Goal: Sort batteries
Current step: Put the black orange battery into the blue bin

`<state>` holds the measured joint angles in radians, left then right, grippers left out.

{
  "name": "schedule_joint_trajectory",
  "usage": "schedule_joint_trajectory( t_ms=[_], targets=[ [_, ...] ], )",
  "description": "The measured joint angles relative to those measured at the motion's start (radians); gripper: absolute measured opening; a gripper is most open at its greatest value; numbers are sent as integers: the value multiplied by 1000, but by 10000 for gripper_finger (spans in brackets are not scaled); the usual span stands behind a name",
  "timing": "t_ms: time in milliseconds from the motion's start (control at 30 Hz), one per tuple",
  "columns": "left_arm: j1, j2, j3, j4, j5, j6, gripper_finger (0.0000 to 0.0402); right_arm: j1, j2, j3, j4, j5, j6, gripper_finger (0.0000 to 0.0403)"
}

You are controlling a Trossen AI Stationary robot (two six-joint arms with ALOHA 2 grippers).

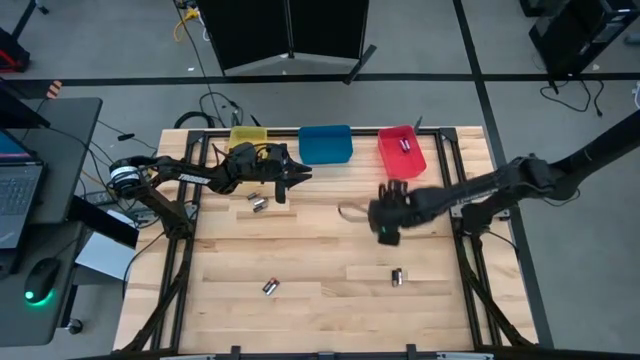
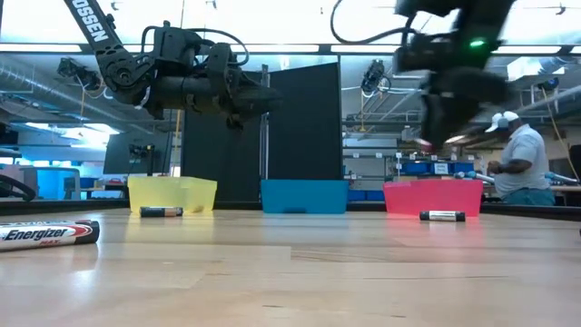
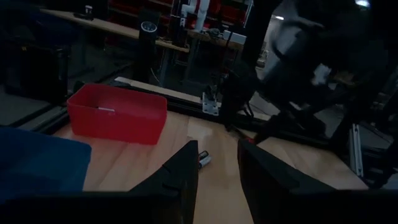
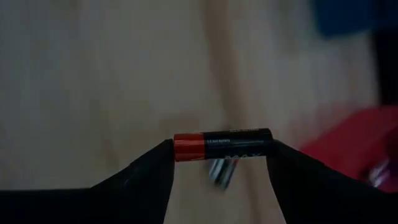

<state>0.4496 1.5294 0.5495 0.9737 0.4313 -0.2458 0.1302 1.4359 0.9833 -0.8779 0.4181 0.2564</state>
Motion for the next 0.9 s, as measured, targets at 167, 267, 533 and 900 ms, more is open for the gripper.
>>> schedule_joint_trajectory(
  t_ms=[167, 267, 533, 900],
  targets=[
    [0, 0, 0, 1, 0, 3, 119, -209, 5, 0, 222, -40, -215, 242],
    [2, 0, 0, 0, 0, 10, 115, -333, 49, 6, 357, -114, -336, 242],
    [34, 0, 0, 9, 0, 57, 78, -535, 286, 257, 400, -242, -561, 242],
    [100, 0, 0, 8, 66, 58, 55, -698, 642, 721, 156, -343, -705, 242]
  ],
)
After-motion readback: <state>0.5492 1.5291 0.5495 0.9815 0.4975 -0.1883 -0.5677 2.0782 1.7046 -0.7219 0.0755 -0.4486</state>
